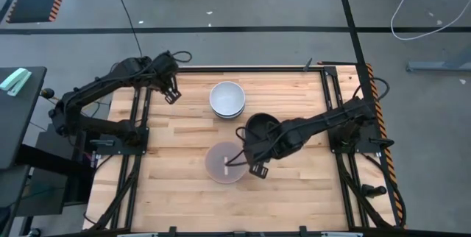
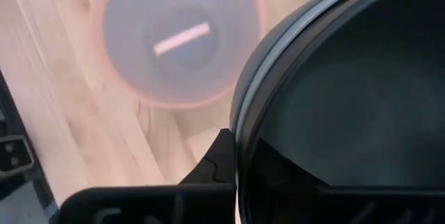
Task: Nest bowls inside each other
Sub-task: Stack the bottom right stacked bowls on top of the bottom left stacked bowls
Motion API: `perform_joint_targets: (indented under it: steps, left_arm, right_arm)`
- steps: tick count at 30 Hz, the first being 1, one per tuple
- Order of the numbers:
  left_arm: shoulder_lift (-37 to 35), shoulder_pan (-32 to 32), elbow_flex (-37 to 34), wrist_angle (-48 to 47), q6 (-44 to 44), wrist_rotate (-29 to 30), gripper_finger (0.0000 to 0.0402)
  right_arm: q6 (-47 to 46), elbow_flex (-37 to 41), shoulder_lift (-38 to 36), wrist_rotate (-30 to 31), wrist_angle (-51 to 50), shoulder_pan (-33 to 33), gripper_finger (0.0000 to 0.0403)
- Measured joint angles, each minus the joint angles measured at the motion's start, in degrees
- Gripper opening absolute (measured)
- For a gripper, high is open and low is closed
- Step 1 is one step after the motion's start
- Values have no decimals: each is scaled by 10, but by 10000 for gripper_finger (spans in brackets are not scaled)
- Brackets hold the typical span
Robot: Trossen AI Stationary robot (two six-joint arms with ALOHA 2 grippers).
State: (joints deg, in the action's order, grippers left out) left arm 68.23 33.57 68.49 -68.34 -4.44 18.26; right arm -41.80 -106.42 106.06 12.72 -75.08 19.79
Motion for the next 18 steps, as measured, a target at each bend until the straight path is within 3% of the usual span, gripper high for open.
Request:
perform_joint_targets:
  steps: [7, 18]
  left_arm:
    - [0, 45, 0, 38, 14, -17, 8]
    - [0, 72, 0, 45, 28, -31, 22]
  right_arm:
    - [50, -53, 26, 8, 9, -31, 10]
    - [147, -228, 142, -30, -26, -32, 10]
